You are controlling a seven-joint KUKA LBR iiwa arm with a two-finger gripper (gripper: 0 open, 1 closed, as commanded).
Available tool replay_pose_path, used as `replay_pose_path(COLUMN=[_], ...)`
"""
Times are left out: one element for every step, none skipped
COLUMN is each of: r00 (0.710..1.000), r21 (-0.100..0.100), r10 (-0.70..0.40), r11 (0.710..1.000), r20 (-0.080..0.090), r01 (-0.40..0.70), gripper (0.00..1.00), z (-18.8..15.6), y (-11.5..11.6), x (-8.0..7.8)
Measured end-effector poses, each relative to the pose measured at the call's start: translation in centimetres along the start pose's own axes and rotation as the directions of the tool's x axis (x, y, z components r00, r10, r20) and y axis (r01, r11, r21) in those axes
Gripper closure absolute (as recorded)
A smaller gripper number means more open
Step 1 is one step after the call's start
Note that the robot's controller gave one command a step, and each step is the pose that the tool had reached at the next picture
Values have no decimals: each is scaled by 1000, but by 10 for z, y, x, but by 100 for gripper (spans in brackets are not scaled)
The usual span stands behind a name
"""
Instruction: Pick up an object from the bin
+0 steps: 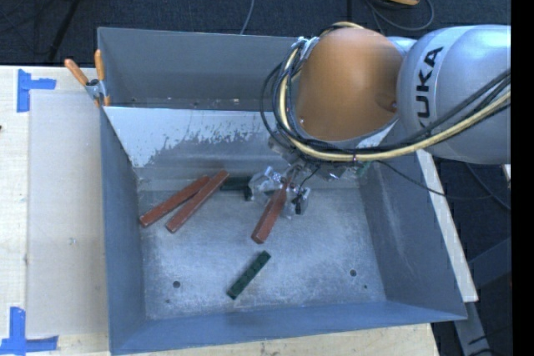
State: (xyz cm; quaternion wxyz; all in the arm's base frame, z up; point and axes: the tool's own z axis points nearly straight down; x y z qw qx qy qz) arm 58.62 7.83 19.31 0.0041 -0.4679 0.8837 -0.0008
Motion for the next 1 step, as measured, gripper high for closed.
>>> replay_pose_path(r00=[1000], r21=[0], r10=[13], r11=[1000], r20=[1], r01=[-13], gripper=[100], z=[-77], y=[18], x=[0])
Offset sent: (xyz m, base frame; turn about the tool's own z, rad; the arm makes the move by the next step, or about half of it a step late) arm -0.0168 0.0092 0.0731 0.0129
